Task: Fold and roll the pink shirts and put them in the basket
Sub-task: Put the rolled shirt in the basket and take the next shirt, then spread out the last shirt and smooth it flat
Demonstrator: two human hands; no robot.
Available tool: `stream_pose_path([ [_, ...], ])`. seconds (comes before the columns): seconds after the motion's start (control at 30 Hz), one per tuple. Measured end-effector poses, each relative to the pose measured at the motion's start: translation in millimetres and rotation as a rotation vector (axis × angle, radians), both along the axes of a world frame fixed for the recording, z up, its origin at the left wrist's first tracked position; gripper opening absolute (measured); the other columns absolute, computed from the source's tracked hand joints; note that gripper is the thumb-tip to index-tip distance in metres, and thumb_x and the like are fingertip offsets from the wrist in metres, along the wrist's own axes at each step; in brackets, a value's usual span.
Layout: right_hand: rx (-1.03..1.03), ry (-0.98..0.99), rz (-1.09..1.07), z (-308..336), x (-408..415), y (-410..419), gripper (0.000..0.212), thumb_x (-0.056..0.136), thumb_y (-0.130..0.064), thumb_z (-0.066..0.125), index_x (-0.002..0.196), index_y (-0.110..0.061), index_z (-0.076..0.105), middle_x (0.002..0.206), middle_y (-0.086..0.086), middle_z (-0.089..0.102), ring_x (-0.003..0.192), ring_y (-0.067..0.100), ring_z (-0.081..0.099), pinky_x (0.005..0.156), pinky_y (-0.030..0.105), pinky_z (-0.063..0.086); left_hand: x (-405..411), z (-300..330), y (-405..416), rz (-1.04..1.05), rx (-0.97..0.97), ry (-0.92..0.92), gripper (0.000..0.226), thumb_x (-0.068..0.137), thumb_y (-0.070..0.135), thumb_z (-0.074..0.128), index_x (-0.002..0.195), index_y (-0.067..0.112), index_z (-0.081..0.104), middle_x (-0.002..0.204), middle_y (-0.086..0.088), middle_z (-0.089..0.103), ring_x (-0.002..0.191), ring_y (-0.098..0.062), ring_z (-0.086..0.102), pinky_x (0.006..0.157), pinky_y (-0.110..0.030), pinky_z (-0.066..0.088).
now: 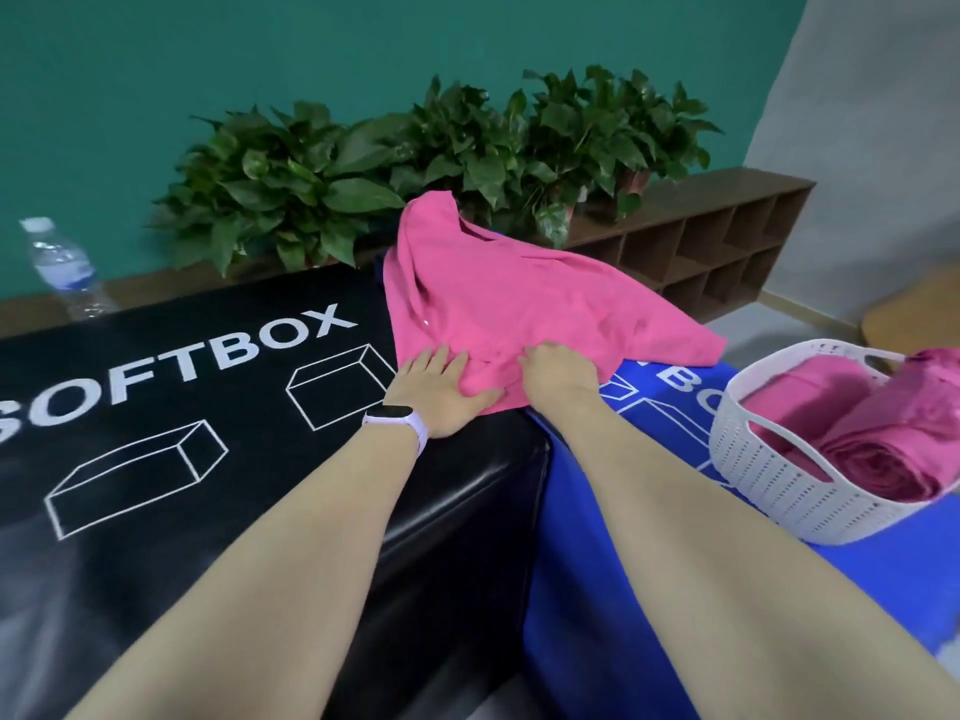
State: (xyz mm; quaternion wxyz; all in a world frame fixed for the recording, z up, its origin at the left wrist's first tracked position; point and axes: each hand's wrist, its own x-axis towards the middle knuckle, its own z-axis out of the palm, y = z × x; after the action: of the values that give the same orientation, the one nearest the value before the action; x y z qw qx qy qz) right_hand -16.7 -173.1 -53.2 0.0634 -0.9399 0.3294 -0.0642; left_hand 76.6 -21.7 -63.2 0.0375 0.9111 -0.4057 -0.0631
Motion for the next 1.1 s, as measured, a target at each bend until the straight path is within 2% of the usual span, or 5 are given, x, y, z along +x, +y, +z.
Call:
stream_pose_path([
  [0.27,0.067,-0.025,0.153,6.3,-17.8,106.8,0.042,0.108,-0.037,0.035,0.13,-0.017,0.064,0.132,0.014,0.063,0.123,0.035,0.057,0.099,0.042,0.044,-19.4,0.3,137.8,0.111,-0.021,0.056,0.088,0.092,0.079,0.022,0.161,0.029,0.0,0.168,0.005,-0.006,0.155,-0.016,-0.007,0.125,-0.037,-0.003],
  [0.47,0.224,-0.007,0.511,-5.6,-20.8,247.5,0.047,0.111,-0.038,0.026,0.152,-0.026,0.044,0.166,0.006,0.024,0.153,0.027,0.021,0.123,0.044,0.02,-33.7,5.1,306.4,0.288,-0.047,0.036,0.086,0.095,0.074,0.028,0.161,0.025,0.004,0.168,0.004,-0.004,0.154,-0.012,-0.008,0.125,-0.035,-0.004],
  [0.9,0.149,0.138,1.015,15.6,-6.0,527.5,0.051,0.107,-0.051,0.029,0.153,-0.033,0.043,0.162,0.003,0.034,0.147,0.029,0.032,0.118,0.042,0.03,-85.1,7.7,617.0,0.701,-0.14,0.05,0.08,0.094,0.073,0.034,0.158,0.026,0.027,0.167,0.006,0.015,0.154,-0.01,0.007,0.125,-0.033,0.003],
  [1.03,0.434,0.093,1.067,33.5,-7.5,548.1,0.049,0.101,-0.059,0.038,0.124,-0.03,0.069,0.119,-0.004,0.069,0.11,0.022,0.062,0.086,0.038,0.049,-80.3,12.3,653.1,0.805,-0.3,-0.03,0.08,0.088,0.081,0.033,0.132,0.019,0.057,0.147,-0.003,0.052,0.137,-0.022,0.044,0.114,-0.042,0.031],
  [1.1,0.307,-0.122,1.068,41.6,-0.3,545.9,0.036,0.103,-0.043,0.044,0.1,-0.02,0.071,0.095,-0.005,0.065,0.093,0.022,0.061,0.072,0.04,0.047,-72.7,21.2,647.4,0.852,-0.279,-0.021,0.092,0.081,0.09,0.025,0.123,0.016,0.059,0.141,-0.006,0.056,0.13,-0.027,0.05,0.108,-0.046,0.037],
])
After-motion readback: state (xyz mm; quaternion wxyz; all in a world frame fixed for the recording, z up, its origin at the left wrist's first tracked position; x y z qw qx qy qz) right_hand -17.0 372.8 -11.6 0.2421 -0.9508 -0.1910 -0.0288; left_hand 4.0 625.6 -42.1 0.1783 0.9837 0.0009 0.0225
